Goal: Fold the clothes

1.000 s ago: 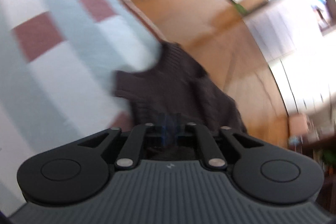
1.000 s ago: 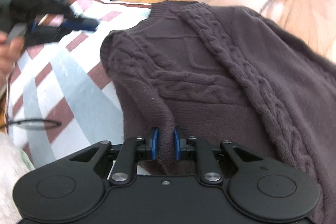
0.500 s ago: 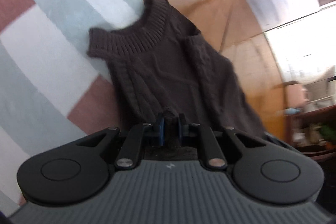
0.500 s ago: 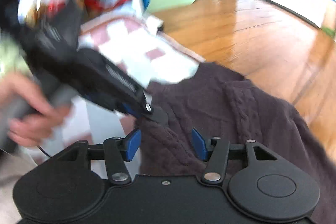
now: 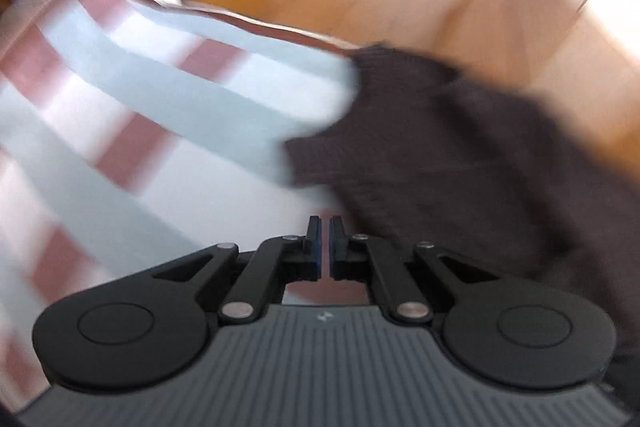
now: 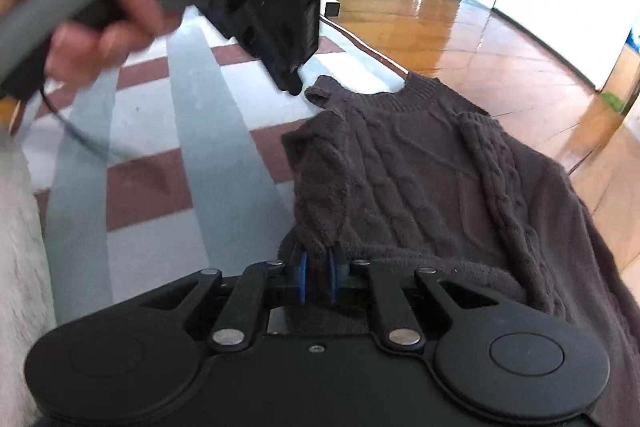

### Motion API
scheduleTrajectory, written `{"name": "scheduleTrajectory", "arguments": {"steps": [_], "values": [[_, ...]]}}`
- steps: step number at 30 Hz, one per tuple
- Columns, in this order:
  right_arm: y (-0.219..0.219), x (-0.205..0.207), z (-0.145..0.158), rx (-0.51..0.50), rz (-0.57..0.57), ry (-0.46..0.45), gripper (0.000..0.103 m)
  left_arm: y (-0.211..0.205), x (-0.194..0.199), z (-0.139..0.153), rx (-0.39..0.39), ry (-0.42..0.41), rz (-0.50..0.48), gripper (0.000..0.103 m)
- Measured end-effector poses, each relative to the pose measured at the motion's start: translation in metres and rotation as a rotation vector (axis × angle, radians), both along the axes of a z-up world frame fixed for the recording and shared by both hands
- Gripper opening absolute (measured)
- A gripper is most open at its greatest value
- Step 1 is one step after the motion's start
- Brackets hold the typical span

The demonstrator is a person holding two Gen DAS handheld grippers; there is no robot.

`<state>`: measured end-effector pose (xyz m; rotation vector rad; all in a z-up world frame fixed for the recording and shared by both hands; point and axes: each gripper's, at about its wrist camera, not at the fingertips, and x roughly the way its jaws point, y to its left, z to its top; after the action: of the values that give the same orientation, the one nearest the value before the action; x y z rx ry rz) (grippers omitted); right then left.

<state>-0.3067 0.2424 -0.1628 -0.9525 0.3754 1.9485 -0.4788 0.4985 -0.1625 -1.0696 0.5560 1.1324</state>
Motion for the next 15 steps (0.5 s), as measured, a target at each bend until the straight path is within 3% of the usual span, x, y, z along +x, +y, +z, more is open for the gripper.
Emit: {"name": "scheduleTrajectory", "arguments": {"steps": [1, 2, 3, 6, 7, 8, 10, 12, 13, 15], "values": [[0.001, 0.001, 0.001, -0.006, -0.015, 0.011, 0.013, 0.000, -0.008, -0.003, -0.028, -0.152, -0.010, 0.003], [0.004, 0.003, 0.001, -0.018, -0.029, 0.028, 0.013, 0.000, -0.010, -0.003, -0.038, -0.225, -0.033, 0.003], [0.006, 0.004, 0.002, -0.024, -0.034, 0.036, 0.013, -0.002, -0.008, -0.001, -0.027, -0.226, -0.062, 0.004], [0.009, 0.008, 0.004, -0.042, -0.047, 0.062, 0.014, -0.012, 0.014, 0.014, 0.057, -0.117, -0.202, 0.007], [0.011, 0.012, 0.005, -0.055, -0.065, 0.091, 0.014, -0.013, 0.020, 0.015, 0.065, -0.108, -0.241, 0.015], [0.014, 0.016, 0.005, -0.072, -0.087, 0.128, 0.013, -0.015, 0.027, 0.015, 0.068, -0.105, -0.277, 0.033], [0.020, 0.028, 0.006, -0.117, -0.145, 0.226, 0.013, -0.017, 0.038, 0.013, 0.067, -0.065, -0.326, 0.058], [0.025, 0.043, 0.008, -0.150, -0.199, 0.327, 0.013, -0.018, 0.048, 0.006, 0.053, 0.034, -0.335, 0.040], [0.026, 0.049, 0.009, -0.158, -0.217, 0.362, 0.013, -0.016, 0.049, 0.001, 0.033, 0.081, -0.315, 0.015], [0.026, 0.055, 0.012, -0.152, -0.226, 0.370, 0.009, -0.010, 0.044, -0.006, 0.004, 0.094, -0.263, 0.015]]}}
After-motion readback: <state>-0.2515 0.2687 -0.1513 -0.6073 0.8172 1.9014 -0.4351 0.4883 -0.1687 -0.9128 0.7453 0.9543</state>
